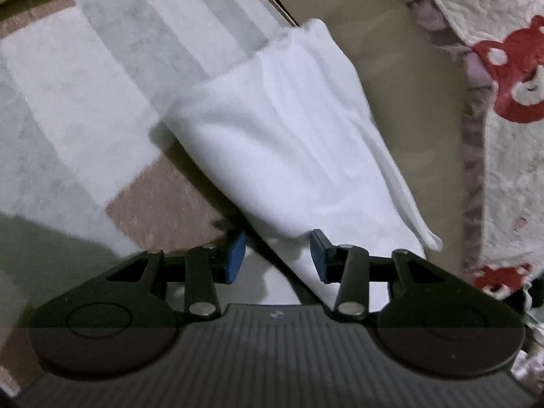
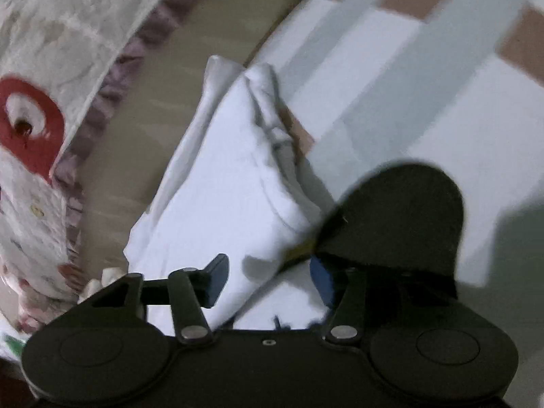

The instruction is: Fold clothes

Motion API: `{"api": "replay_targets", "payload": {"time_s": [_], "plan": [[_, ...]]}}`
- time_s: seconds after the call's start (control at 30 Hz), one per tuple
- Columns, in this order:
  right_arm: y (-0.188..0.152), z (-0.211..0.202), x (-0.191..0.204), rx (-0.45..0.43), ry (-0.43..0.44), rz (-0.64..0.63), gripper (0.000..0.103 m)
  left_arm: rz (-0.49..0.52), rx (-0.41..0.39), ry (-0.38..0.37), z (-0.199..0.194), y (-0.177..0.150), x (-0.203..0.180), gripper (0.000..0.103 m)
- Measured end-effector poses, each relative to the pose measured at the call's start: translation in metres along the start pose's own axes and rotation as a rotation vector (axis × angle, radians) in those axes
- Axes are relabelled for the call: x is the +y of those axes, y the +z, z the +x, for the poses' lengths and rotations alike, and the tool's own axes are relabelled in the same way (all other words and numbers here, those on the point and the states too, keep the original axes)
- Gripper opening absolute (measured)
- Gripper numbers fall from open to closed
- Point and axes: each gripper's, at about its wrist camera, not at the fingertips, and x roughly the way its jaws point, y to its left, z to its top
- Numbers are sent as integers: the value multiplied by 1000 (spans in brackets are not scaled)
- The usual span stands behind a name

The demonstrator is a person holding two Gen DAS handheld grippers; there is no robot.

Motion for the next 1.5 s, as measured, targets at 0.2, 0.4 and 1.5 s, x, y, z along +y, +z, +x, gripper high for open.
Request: {"api": "replay_targets", "payload": {"time_s": [0.2,0.4,1.5], "plan": [[0,17,21,-90,-72,-42,63,-55,-114,2,3,18,15,41],[5,-5,21,-122,-64,-145,4,-77,-120,-93,7,32,23,8],[13,37,32,-95,-250,-295,50,226,-118,75,28,33,-8,8]]}}
